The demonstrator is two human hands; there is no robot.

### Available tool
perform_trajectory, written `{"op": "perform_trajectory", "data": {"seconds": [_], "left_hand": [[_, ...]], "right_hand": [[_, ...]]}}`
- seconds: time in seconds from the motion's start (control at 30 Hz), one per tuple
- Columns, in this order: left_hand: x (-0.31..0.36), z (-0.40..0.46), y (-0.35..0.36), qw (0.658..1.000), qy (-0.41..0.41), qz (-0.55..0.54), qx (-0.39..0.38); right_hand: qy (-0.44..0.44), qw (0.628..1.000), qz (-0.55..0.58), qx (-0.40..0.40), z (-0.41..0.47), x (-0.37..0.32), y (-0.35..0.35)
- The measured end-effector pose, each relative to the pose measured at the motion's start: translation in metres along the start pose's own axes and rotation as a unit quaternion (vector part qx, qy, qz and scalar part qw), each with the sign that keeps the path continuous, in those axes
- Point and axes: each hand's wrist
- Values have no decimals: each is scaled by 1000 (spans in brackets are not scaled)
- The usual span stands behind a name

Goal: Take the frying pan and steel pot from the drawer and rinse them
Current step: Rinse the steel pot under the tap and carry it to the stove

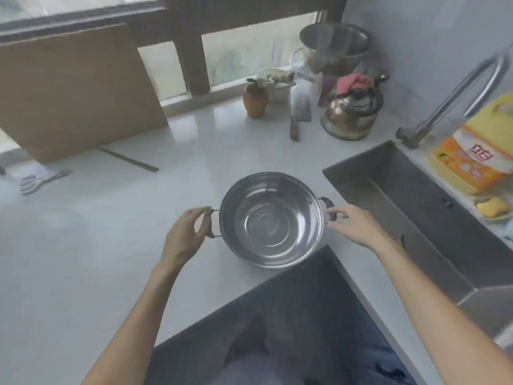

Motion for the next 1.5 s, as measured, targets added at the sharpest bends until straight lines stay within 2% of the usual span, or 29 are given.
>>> {"op": "perform_trajectory", "data": {"seconds": [0.1, 0.2, 0.3, 0.53, 0.73, 0.9, 1.03, 1.23, 1.33, 1.5], "left_hand": [[-28, 14, 9, 998, 12, -43, -51], [-43, 25, 13, 986, -42, -129, -93], [-49, 32, 17, 976, -74, -156, -131], [-43, 44, 24, 963, -121, -171, -169], [-22, 52, 28, 964, -141, -179, -133], [37, 85, 35, 975, -87, -152, -139], [131, 122, 71, 980, 10, -118, -163], [258, 198, 164, 954, 154, -22, -256], [294, 234, 218, 937, 203, 57, -277], [311, 278, 309, 894, 243, 138, -351]], "right_hand": [[27, 998, 50, 2, 30, 18, 8], [52, 993, 101, -25, 56, 30, 13], [63, 988, 124, -69, 76, 35, 16], [58, 979, 156, -121, 97, 45, 10], [23, 981, 142, -133, 106, 63, 6], [44, 973, 210, -82, 87, 105, -27], [70, 970, 232, -15, 52, 171, -73], [110, 949, 277, 104, 30, 275, -133], [159, 934, 288, 141, 43, 318, -125], [262, 883, 344, 184, 67, 365, -51]]}}
Point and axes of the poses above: each hand's wrist, its own z-axis towards the middle knuckle, its own y-axis out of the palm, x = y × z, and after that the axes turned 1 degree about -y, right-handed
